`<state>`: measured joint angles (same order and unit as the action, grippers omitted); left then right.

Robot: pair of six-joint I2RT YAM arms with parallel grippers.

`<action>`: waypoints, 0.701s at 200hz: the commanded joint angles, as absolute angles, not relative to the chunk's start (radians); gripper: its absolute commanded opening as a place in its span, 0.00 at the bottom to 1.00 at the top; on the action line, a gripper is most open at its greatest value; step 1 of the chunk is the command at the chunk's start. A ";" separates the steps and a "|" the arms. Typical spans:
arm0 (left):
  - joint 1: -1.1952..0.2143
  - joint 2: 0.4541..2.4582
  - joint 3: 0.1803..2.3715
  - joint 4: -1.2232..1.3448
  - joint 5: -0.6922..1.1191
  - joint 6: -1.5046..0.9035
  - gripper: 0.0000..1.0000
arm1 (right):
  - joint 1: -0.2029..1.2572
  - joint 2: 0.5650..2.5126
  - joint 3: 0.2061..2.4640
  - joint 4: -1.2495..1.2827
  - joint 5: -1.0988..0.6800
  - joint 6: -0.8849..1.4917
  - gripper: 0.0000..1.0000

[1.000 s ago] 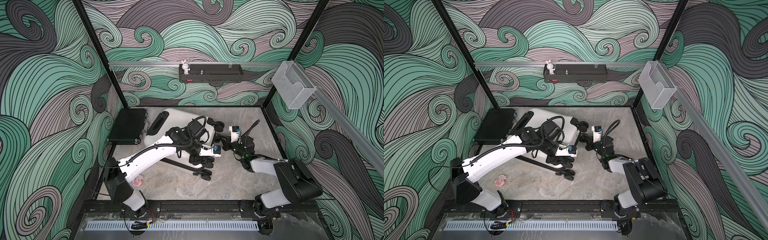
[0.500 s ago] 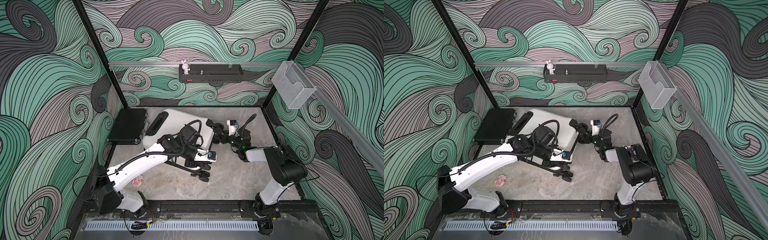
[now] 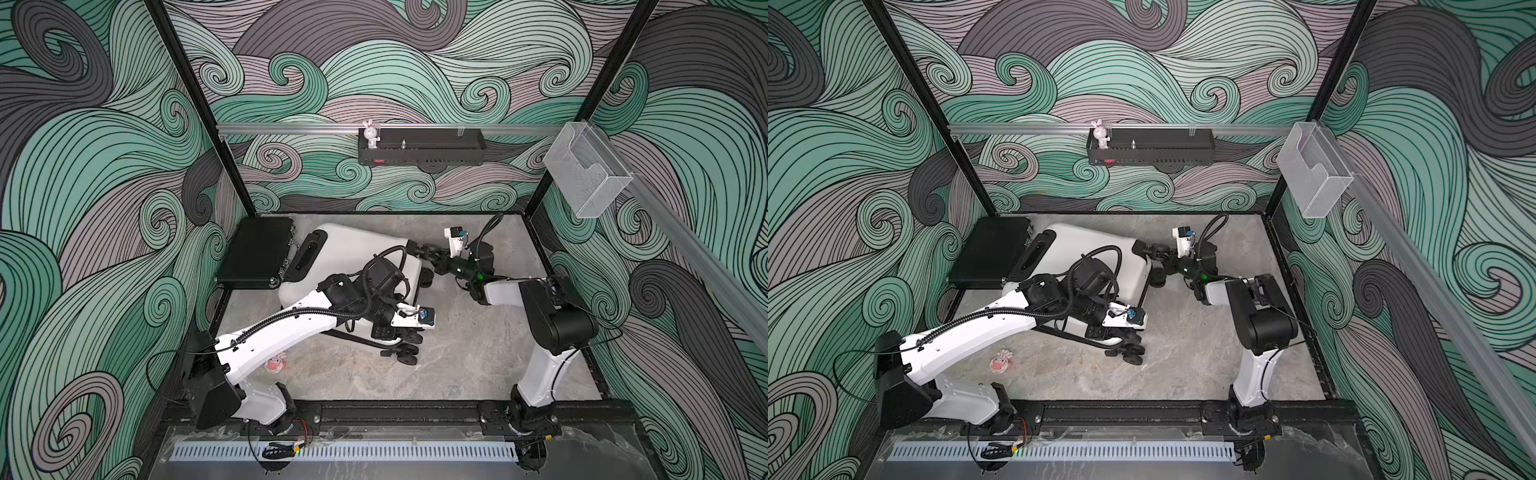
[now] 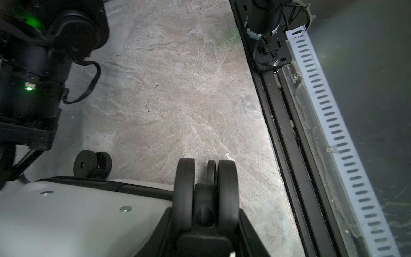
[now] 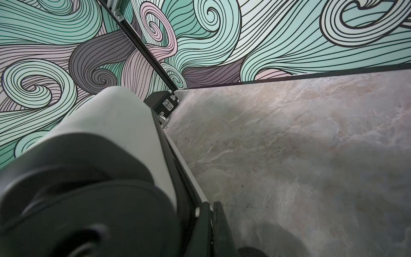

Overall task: Open the suitcase zippers
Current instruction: Adjust the suitcase at the center of the board.

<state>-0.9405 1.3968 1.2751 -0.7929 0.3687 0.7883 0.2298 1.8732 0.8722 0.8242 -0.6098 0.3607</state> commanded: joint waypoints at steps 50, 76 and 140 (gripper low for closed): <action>-1.034 1.415 1.335 -0.943 0.577 0.753 0.05 | 0.177 2.005 1.032 0.708 -0.546 0.367 0.00; -1.040 1.457 1.356 -0.948 0.590 0.766 0.05 | 0.177 2.032 1.055 0.702 -0.537 0.367 0.00; -1.040 1.455 1.361 -0.851 0.319 0.629 0.09 | 0.160 1.898 0.972 0.681 -0.475 0.299 0.07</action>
<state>-1.0348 1.4570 1.3426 -0.9005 0.4473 0.7177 0.1745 1.9945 1.0115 0.6811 -0.5190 0.3408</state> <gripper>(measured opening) 0.367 0.046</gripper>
